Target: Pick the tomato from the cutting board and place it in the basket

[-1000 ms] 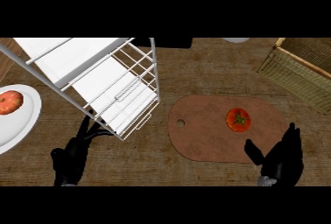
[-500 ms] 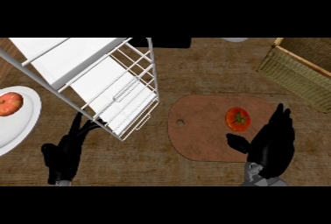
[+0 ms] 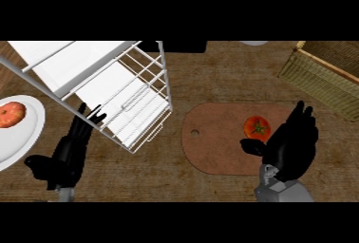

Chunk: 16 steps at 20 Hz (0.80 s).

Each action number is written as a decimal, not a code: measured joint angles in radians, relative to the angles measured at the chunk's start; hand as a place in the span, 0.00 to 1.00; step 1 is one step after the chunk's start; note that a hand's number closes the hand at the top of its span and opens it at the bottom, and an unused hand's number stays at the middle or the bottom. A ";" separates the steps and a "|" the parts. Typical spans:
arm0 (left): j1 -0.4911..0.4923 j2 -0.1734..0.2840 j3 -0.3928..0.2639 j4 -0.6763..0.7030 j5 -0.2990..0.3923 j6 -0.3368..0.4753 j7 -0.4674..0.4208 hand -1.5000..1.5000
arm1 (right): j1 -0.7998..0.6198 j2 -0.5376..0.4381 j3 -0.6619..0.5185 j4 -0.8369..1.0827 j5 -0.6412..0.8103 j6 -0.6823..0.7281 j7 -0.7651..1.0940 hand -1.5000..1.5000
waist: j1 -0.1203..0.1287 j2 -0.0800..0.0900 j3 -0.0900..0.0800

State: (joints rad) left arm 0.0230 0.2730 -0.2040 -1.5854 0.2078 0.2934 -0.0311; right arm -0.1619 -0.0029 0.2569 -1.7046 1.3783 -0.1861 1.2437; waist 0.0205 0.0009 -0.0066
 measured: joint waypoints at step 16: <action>-0.059 -0.025 0.023 -0.074 0.001 -0.001 0.010 0.50 | -0.060 -0.002 -0.035 0.136 -0.055 0.001 0.000 0.00 | -0.006 0.000 0.006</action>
State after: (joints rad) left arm -0.0365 0.2485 -0.1810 -1.6592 0.2084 0.2928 -0.0213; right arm -0.2216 -0.0045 0.2217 -1.5690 1.3234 -0.1853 1.2436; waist 0.0141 0.0007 -0.0002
